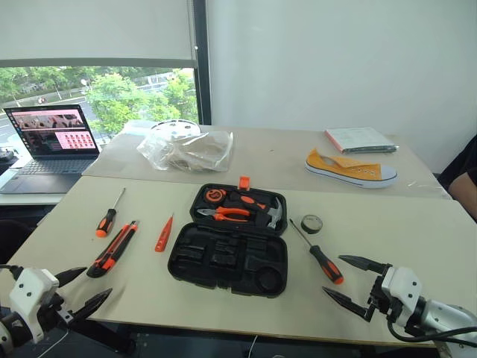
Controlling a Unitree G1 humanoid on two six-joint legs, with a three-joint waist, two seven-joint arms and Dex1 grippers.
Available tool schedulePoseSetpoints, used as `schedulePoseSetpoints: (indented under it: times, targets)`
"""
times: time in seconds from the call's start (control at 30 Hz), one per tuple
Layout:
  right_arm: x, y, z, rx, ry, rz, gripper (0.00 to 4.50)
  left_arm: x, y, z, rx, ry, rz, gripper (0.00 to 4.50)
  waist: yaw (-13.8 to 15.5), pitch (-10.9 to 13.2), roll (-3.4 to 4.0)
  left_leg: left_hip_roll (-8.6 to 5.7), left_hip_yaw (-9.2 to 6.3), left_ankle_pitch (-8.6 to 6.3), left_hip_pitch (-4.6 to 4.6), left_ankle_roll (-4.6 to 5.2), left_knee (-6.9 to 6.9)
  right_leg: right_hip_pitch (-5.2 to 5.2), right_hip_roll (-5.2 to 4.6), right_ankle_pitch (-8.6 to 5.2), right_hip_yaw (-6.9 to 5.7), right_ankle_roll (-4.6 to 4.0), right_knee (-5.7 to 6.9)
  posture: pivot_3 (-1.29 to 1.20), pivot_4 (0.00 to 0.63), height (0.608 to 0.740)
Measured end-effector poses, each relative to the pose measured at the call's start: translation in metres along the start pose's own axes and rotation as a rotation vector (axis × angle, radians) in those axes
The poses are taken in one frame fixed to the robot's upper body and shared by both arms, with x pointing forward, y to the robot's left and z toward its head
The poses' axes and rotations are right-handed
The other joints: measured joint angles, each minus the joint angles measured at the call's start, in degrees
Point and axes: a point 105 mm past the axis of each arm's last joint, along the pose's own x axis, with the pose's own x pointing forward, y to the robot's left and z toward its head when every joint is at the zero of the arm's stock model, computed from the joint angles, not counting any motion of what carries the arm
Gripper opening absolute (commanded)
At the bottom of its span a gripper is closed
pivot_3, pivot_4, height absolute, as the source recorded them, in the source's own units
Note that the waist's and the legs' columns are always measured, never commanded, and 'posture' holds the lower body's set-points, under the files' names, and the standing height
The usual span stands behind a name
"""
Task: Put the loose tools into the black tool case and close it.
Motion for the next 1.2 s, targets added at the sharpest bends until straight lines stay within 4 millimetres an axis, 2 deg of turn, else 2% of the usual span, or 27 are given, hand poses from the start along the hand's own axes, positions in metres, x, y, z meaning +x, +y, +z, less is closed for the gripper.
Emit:
schedulePoseSetpoints:
  times: [0.07, 0.13, 0.23, 0.3, 0.37, 0.43, 0.57, 0.7, 0.83, 0.97, 1.07, 1.17, 1.2]
  targets:
    - [0.000, 0.000, 0.000, 0.000, -0.002, -0.002, 4.44, 0.000, 0.001, 0.000, -0.010, -0.004, 0.003, 4.44, 0.0, 0.0, 0.00, 0.00, 0.00, 0.00, 0.01, 0.00, 0.00, 0.01, 0.00, 0.00, 0.00, 0.00, 0.00, 0.00, 0.150, 0.740]
    - [0.007, -0.001, 0.006, 0.016, -0.047, -0.010, 4.44, 0.000, 0.009, 0.004, -0.077, -0.050, 0.073, 4.44, -0.1, 0.0, 0.00, 0.01, 0.00, 0.01, 0.01, -0.02, 0.01, 0.00, 0.00, 0.00, 0.02, 0.00, 0.02, 0.00, 0.150, 0.740]
    - [0.020, 0.002, 0.028, 0.079, -0.168, 0.016, 4.44, -0.016, 0.029, 0.002, -0.153, -0.098, 0.252, 4.44, -0.5, 0.0, 0.00, 0.08, -0.02, 0.02, 0.04, -0.03, 0.00, 0.00, 0.00, 0.01, 0.07, -0.01, 0.06, 0.00, 0.150, 0.740]
    - [0.026, 0.002, 0.041, 0.087, -0.235, 0.016, 4.44, -0.035, 0.036, -0.011, -0.202, -0.089, 0.368, 4.44, -0.7, 0.0, 0.00, 0.07, 0.00, 0.02, 0.05, -0.03, -0.01, 0.00, -0.01, 0.01, 0.07, -0.01, 0.06, 0.00, 0.150, 0.740]
    - [0.030, 0.002, 0.049, 0.085, -0.276, 0.008, 4.44, -0.045, 0.037, -0.024, -0.266, -0.071, 0.438, 4.44, -0.6, 0.0, -0.01, 0.05, -0.01, 0.01, 0.03, -0.03, 0.00, 0.00, -0.01, 0.01, 0.02, -0.01, 0.03, 0.00, 0.150, 0.740]
    - [0.038, 0.000, 0.062, 0.081, -0.349, -0.026, 4.44, -0.053, 0.036, -0.036, -0.402, -0.076, 0.523, 4.44, -0.4, 0.0, -0.06, 0.05, -0.01, 0.01, 0.01, -0.04, 0.03, 0.00, -0.03, 0.01, 0.04, -0.01, 0.04, 0.00, 0.150, 0.740]
    - [0.046, 0.003, 0.073, 0.074, -0.405, -0.015, 4.44, -0.052, 0.037, -0.030, -0.504, -0.094, 0.545, 4.44, 0.6, 0.0, -0.15, 0.00, -0.08, 0.00, 0.02, -0.03, 0.05, 0.04, -0.08, 0.02, -0.05, -0.03, 0.05, 0.00, 0.150, 0.740]
    - [0.046, 0.004, 0.070, 0.112, -0.393, 0.004, 4.44, -0.035, 0.042, -0.012, -0.568, -0.108, 0.490, 4.44, 0.7, 0.0, -0.18, -0.02, -0.09, 0.20, 0.03, -0.37, 0.06, 0.06, -0.07, 0.03, -0.04, -0.05, 0.09, 0.00, 0.150, 0.740]
    - [0.047, 0.005, 0.070, 0.119, -0.397, 0.010, 4.44, 0.001, 0.064, 0.023, -0.506, -0.036, 0.430, 4.44, 0.6, 0.0, -0.19, -0.05, -0.12, 0.34, 0.06, -0.60, 0.05, 0.08, 0.06, 0.05, -0.09, -0.09, 0.16, 0.00, 0.150, 0.740]
    - [0.048, 0.004, 0.071, 0.122, -0.400, 0.009, 4.44, 0.040, 0.092, 0.049, -0.542, 0.013, 0.428, 4.44, 0.3, 0.0, -0.17, -0.13, -0.12, 0.42, 0.12, -0.69, 0.04, 0.12, 0.12, 0.08, -0.09, -0.12, 0.22, 0.00, 0.150, 0.740]
    - [0.050, 0.006, 0.071, 0.127, -0.401, 0.011, 4.44, 0.068, 0.110, 0.049, -0.573, 0.087, 0.446, 4.44, -0.3, 0.0, -0.17, -0.21, -0.06, 0.45, 0.13, -0.75, 0.01, 0.09, 0.20, 0.08, -0.08, -0.12, 0.28, 0.00, 0.150, 0.740]
    - [0.052, 0.007, 0.071, 0.125, -0.400, 0.016, 4.44, 0.095, 0.114, 0.041, -0.589, 0.165, 0.427, 4.44, -0.7, 0.0, -0.19, -0.28, 0.01, 0.46, 0.05, -0.76, 0.01, -0.06, 0.40, 0.08, -0.13, -0.11, 0.26, 0.00, 0.150, 0.740]
    - [0.052, 0.007, 0.071, 0.125, -0.400, 0.016, 4.44, 0.097, 0.114, 0.040, -0.589, 0.173, 0.426, 4.44, -0.7, 0.0, -0.19, -0.31, 0.01, 0.46, 0.02, -0.76, 0.00, -0.09, 0.39, 0.07, -0.14, -0.11, 0.27, 0.00, 0.150, 0.740]
